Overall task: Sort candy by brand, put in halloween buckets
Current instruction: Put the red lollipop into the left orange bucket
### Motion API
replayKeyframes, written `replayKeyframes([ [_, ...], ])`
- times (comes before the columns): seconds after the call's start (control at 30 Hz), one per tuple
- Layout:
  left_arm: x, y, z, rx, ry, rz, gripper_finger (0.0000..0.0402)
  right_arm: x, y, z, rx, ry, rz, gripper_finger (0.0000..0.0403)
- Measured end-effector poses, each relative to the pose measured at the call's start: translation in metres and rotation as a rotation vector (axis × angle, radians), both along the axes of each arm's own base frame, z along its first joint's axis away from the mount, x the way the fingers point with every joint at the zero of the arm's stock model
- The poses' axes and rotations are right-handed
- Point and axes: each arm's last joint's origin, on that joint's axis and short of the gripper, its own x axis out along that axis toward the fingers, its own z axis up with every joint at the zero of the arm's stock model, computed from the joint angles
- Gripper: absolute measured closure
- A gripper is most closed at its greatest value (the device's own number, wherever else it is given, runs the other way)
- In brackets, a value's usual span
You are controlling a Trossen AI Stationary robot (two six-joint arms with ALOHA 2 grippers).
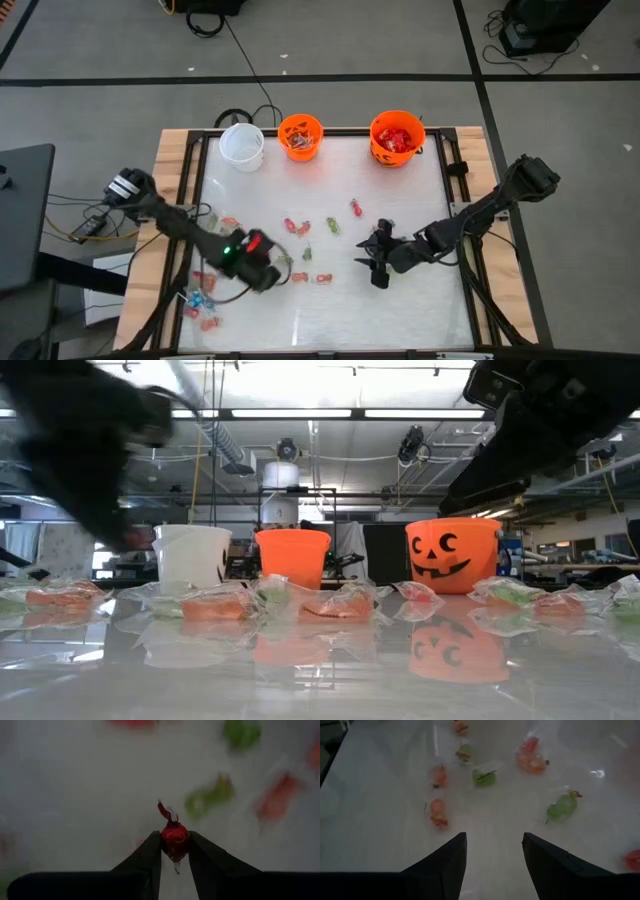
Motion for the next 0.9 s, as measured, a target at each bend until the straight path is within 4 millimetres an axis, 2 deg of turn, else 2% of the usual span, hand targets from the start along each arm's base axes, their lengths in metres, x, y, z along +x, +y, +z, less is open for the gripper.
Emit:
replayKeyframes([
  [0.27,0.041,0.070,0.005,0.153,-0.036,-0.092,0.0311,-0.005,0.007,-0.001,0.053,-0.009,-0.043,0.0198],
  [0.47,0.063,0.143,0.014,0.269,-0.090,-0.091,0.0311,-0.009,0.011,-0.002,0.034,-0.012,-0.079,0.0198],
  [0.63,0.076,0.201,0.040,0.386,-0.191,-0.084,0.0311,-0.009,0.009,-0.003,0.017,-0.004,-0.095,0.0198],
  [0.9,0.082,0.265,0.090,0.634,-0.396,-0.011,0.0311,-0.008,0.000,-0.005,0.003,0.027,-0.130,0.0198],
])
